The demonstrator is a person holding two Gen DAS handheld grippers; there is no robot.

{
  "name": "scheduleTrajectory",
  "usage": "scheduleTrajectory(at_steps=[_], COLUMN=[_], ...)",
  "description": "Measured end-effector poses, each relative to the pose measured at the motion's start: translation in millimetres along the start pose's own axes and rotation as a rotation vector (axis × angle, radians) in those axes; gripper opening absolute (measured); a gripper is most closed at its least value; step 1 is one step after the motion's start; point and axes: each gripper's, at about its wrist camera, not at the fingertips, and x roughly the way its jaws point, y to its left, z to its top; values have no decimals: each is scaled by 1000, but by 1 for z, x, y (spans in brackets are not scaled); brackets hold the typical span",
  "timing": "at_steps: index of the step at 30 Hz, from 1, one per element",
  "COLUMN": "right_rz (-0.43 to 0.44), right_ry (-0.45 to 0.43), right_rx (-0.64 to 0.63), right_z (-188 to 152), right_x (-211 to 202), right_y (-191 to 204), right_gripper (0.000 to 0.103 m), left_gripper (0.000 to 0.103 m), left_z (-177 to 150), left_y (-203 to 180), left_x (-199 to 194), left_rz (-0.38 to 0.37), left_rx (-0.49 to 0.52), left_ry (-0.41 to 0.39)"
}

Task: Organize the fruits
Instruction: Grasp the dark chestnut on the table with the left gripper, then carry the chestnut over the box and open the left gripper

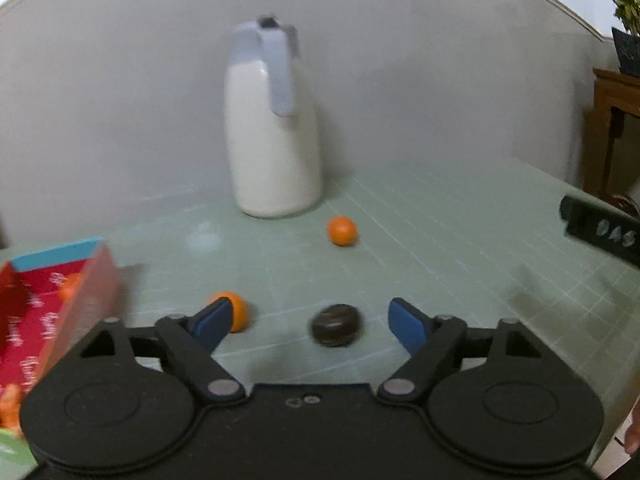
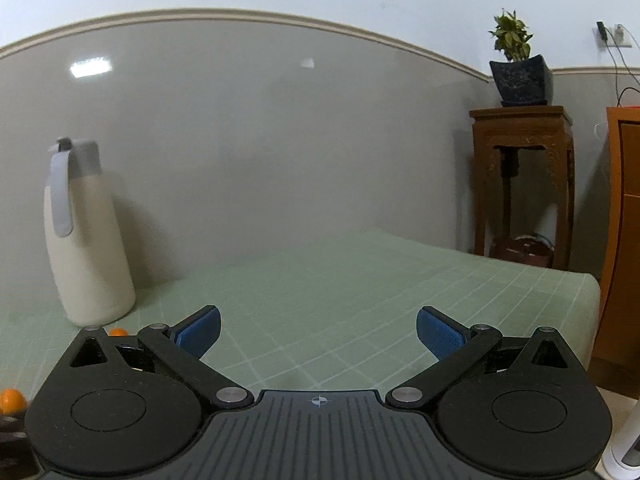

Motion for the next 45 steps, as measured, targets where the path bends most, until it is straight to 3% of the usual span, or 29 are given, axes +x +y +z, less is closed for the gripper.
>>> scheduleTrajectory(at_steps=[5,11,16,24,38,45], right_rz=[5,-75,-56,-23,7,45], right_ry=[-16,-30,-19,3,11,13], right_rx=[15,16,29,27,27,12], right_z=[8,15,16,14,13,9], right_x=[0,3,4,7,10,9], right_y=[-11,-18,-23,-23,-20,-10], right_gripper=[103,103,103,103,103,103], left_gripper=[66,58,51,27,27,27], left_z=[0,-2,-3,-3,1,12], left_y=[-12,-17,-13,-13,-5,32], left_x=[24,46,59,57,38,-1], left_rz=[-4,-10,-16,-19,25,168], left_rx=[26,27,0,-19,-51,-120], left_ry=[50,100,134,126,63,-21])
